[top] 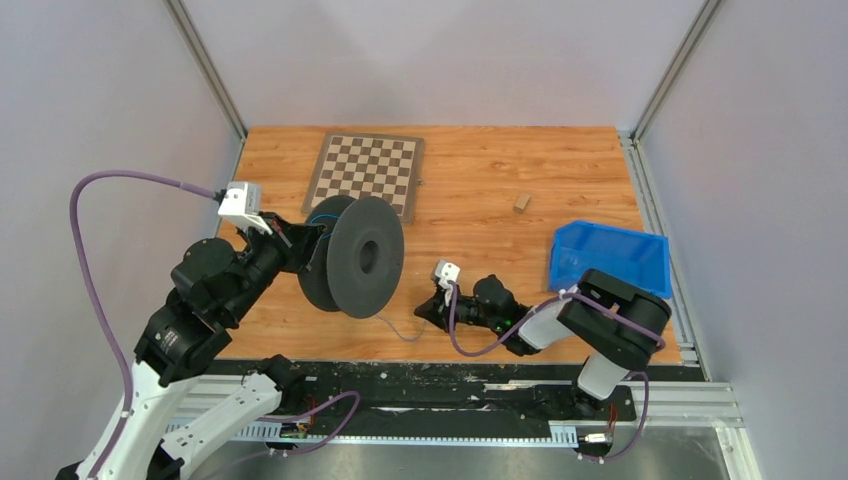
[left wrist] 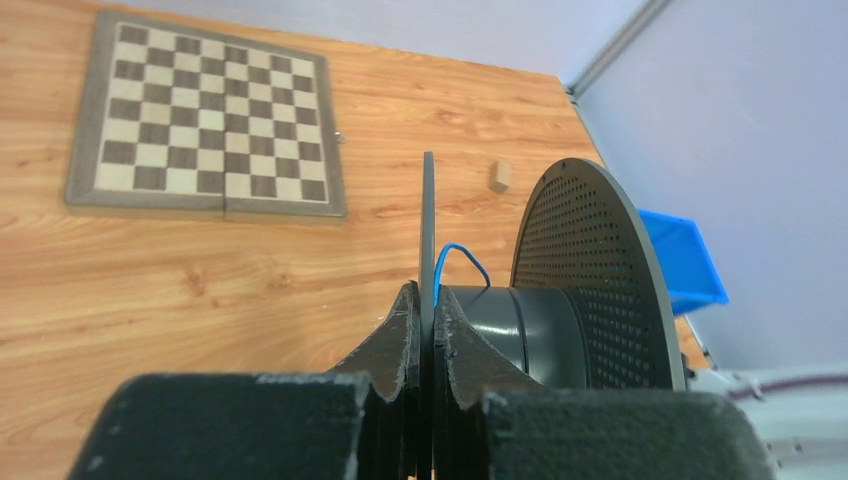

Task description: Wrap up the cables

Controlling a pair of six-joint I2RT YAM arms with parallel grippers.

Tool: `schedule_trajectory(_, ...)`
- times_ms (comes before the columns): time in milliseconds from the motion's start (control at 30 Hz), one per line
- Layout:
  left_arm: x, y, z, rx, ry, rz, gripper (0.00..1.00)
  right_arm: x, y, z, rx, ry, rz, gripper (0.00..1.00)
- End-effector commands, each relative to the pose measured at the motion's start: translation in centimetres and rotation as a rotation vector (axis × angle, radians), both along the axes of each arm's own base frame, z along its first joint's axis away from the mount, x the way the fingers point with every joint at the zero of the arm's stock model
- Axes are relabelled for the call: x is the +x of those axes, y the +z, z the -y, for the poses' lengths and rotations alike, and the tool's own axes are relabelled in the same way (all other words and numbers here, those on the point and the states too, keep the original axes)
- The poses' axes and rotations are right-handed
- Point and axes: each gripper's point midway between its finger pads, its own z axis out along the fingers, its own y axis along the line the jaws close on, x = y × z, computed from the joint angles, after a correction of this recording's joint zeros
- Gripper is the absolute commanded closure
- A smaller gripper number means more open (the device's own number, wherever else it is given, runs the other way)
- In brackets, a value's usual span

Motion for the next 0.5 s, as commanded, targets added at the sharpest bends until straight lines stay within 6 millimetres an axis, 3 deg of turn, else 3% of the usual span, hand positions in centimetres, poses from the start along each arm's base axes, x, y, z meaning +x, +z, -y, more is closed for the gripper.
schedule_trajectory(0,1.8,1.9,-1.6,-0.132,0.164,0.028,1.0,-0.6,4.6,0.3,0.103,-0.037,0.109,1.0)
schedule_trajectory(167,3.6,0.1,-2.1,-0.134,0.266,-0.034,1.0,-3.7,7.3,-0.9,0.045,-0.016,0.224,1.0)
schedule_trajectory(267,4.6,-0.8,-2.3,-0.132,0.318,-0.058,1.0,-6.4,11.2,-2.4,0.066,0.004,0.308,1.0)
schedule_trajectory(300,5.0,-1.4,-2.2,-0.119,0.329,-0.071,1.0,-7.1,13.4,-3.1,0.1,0.007,0.326,1.0)
schedule_trajectory(467,6.7,-3.9,-2.6,-0.044,0.404,-0.105,1.0,-8.6,21.5,-4.8,0.212,-0.014,0.312,1.0)
